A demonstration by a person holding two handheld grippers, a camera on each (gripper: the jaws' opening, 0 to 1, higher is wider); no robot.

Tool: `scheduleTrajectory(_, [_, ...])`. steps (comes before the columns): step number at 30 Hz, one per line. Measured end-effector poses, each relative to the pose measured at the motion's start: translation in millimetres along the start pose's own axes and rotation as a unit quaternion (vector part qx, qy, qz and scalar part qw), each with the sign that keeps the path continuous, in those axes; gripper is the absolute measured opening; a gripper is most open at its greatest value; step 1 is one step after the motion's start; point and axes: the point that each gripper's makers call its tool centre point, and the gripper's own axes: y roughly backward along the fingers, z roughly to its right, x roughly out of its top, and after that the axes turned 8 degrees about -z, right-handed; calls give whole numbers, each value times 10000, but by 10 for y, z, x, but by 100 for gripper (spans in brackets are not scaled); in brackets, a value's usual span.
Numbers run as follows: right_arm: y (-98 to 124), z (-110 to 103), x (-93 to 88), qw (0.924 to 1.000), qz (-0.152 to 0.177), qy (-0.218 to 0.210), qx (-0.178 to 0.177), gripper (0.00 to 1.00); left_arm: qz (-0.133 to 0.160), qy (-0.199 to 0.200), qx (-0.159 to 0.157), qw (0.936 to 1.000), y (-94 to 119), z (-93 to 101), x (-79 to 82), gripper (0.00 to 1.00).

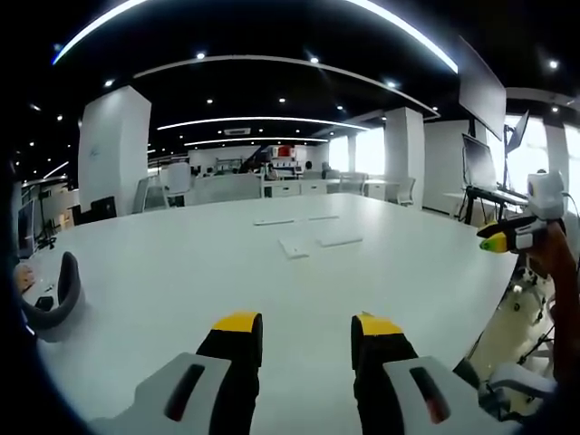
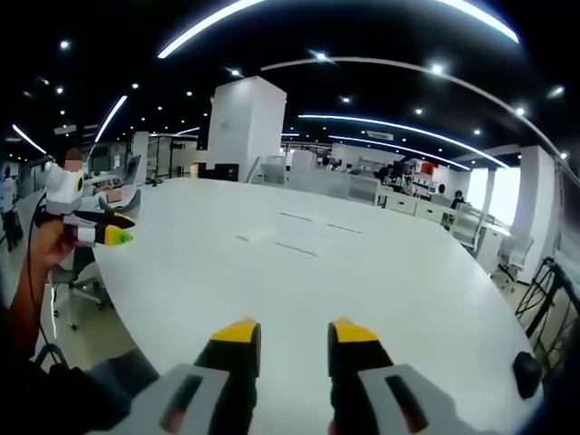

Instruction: Locate the socket holder cover, grip the socket holder cover, clip it into the socket holder slot.

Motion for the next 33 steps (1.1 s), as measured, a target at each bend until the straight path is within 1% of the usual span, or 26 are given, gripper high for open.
scheduleTrajectory(7, [6, 31, 2, 10000, -1, -1, -6, 31, -21, 7, -5, 10000, -24, -37, 11, 40])
scheduleTrajectory(14, [59, 105, 39, 10000, -20, 42, -86, 31, 36, -17, 95, 9999, 29, -157, 42, 40])
scheduleTrajectory(19, [39, 126, 38, 9999, -39, 39, -97, 31, 32, 24, 73, 10000, 7, -172, 32, 40])
scheduleTrajectory(20, [30, 123, 32, 9999, -47, 42, -88, 31, 29, 27, 65, 10000, 17, -132, 10, 40])
scheduleTrajectory(22, [13, 118, 19, 9999, -69, 44, -80, 31, 25, 29, 61, 10000, 23, -111, -5, 40])
scheduleTrajectory(26, [-1, 110, 19, 9999, -89, 76, -71, 31, 33, 48, 45, 10000, 15, -133, 9, 40])
scheduleTrajectory(30, [-7, 133, 35, 9994, -123, 271, -184, 24, 50, 62, -10, 10000, 17, -121, 29, 40])
scheduleTrajectory(33, [-9, 153, 61, 9996, -86, 249, -109, 24, 74, 44, -18, 10000, 18, -119, 53, 40])
